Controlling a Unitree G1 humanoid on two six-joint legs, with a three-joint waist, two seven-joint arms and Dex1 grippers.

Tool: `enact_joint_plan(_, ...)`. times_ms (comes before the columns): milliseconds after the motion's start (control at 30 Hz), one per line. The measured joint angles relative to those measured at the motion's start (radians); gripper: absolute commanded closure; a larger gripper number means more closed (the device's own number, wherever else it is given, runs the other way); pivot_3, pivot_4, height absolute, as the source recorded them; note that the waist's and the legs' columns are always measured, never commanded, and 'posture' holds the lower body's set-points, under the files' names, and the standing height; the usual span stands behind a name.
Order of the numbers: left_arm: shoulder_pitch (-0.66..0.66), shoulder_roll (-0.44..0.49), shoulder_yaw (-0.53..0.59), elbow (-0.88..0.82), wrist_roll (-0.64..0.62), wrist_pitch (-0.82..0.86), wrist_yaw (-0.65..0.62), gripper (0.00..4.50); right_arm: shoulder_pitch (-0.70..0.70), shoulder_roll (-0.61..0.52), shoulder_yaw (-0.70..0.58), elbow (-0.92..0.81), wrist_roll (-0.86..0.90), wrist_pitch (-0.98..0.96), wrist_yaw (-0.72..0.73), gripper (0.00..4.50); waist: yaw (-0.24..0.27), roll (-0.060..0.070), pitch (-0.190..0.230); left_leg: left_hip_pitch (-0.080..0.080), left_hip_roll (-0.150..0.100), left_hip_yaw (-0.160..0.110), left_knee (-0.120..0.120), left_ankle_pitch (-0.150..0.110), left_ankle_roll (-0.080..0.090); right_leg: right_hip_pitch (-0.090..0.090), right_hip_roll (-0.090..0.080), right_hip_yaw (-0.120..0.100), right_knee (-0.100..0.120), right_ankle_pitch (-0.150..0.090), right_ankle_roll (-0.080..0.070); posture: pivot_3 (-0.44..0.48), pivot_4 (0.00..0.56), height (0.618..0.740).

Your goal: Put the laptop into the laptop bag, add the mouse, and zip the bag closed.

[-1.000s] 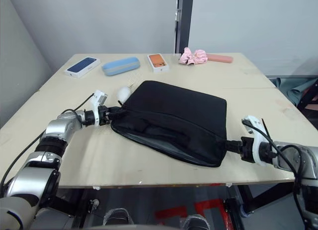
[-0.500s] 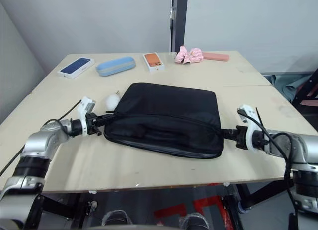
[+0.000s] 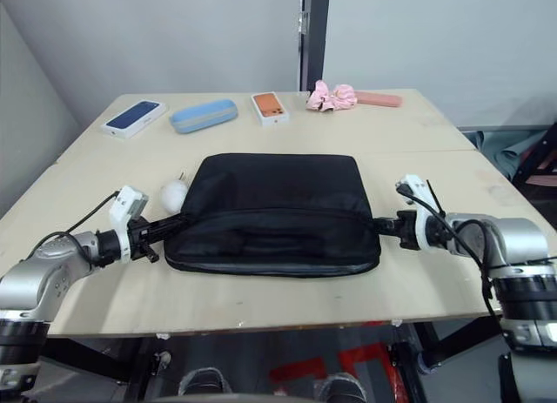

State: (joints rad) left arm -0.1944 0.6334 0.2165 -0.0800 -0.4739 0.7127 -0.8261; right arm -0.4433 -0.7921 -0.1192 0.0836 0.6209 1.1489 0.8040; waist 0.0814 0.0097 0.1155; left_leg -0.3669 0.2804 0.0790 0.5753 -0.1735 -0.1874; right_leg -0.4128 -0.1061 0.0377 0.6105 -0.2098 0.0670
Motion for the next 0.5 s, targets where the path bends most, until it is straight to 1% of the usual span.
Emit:
enact_joint_plan(133,0.0,0.0,0.0,0.01,0.006,-0.022,0.019,4.47,-0.034,0.019,0.02,0.032,-0.02,-0.017,0.005,4.47,-0.005,0.0,0.0,0.0,0.0,0.0,0.0,0.0,0.0,-0.001,0.0,0.0,0.002,0.0,0.0,0.0,0.15,0.74)
enact_joint_plan(500,0.002,0.004,0.003,0.02,-0.001,-0.032,0.03,4.47,-0.051,0.034,0.041,0.062,-0.052,-0.061,0.034,4.47,-0.012,0.0,0.0,0.0,0.0,0.0,0.0,0.001,0.002,-0.001,0.0,0.0,0.002,0.0,0.0,0.0,0.15,0.74)
